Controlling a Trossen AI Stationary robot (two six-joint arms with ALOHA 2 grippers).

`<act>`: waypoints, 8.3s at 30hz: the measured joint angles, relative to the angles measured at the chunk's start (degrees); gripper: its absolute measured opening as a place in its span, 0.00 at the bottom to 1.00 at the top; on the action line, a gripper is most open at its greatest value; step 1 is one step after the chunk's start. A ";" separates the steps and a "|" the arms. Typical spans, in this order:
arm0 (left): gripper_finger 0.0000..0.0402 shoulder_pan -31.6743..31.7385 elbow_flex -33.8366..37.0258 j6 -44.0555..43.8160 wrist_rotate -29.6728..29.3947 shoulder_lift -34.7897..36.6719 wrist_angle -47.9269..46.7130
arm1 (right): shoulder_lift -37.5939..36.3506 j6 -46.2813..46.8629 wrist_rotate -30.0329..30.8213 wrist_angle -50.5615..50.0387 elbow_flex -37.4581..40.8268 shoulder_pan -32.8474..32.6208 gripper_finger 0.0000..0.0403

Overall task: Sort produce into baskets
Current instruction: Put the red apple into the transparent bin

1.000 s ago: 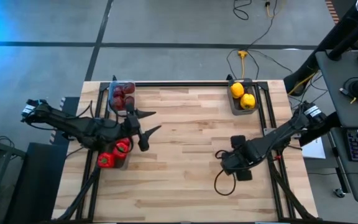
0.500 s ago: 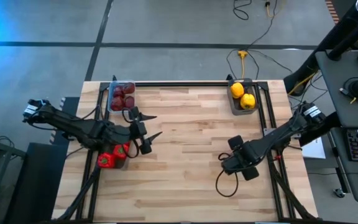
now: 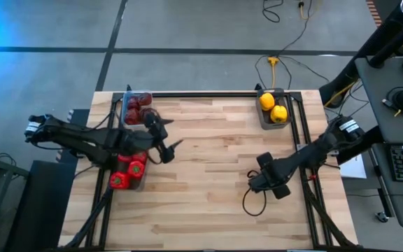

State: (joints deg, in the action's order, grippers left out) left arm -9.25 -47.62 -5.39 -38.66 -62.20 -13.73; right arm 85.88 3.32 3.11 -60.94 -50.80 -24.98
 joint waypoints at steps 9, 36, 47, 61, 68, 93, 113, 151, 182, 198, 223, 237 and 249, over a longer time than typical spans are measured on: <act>0.94 11.08 -0.28 1.79 9.70 5.51 -3.30 | 0.95 -4.64 2.52 4.78 -1.10 5.62 0.83; 0.99 25.02 3.12 -2.89 44.79 -0.57 0.20 | 25.33 4.90 8.92 96.20 -5.46 31.88 0.83; 0.99 25.89 3.20 -9.29 39.78 -7.26 1.13 | 29.45 -0.28 8.49 97.22 -5.24 31.48 0.91; 0.99 23.97 3.24 -7.29 42.26 -19.51 15.01 | 29.45 3.04 8.49 95.27 -5.21 31.50 0.95; 0.99 23.00 3.24 2.94 42.15 -22.46 18.42 | 29.32 7.17 8.18 90.06 -5.34 31.52 0.95; 0.84 24.56 3.33 7.86 45.03 -34.75 26.91 | 16.63 7.40 7.27 62.16 -11.01 29.43 0.95; 0.84 37.92 3.29 -9.54 14.77 2.67 -18.38 | -20.62 13.07 17.97 43.35 2.32 20.47 0.95; 0.89 43.99 5.64 -17.38 33.19 27.91 -20.71 | -47.93 25.96 17.68 54.21 19.42 20.49 0.79; 0.99 37.45 2.15 -5.96 28.70 -17.73 21.41 | -20.88 21.59 21.20 37.28 2.92 26.39 0.91; 0.98 40.40 -31.36 -4.66 33.44 -41.57 -7.07 | -21.59 26.12 20.17 25.98 -1.40 26.37 0.91; 0.98 38.72 -41.28 -55.48 20.35 -57.09 -14.25 | -20.56 13.60 17.40 25.98 -1.02 26.52 0.91; 0.98 38.87 -60.76 -48.19 24.02 -67.80 -26.61 | -20.56 16.63 17.45 25.84 0.58 26.52 0.91; 0.98 40.58 -73.81 -32.86 29.91 -77.58 -35.79 | -19.82 21.06 17.78 26.76 0.70 26.95 0.91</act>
State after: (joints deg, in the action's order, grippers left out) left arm 31.33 -121.43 -38.26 -8.75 -139.78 -49.52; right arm 66.06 24.37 20.88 -34.18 -50.10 1.97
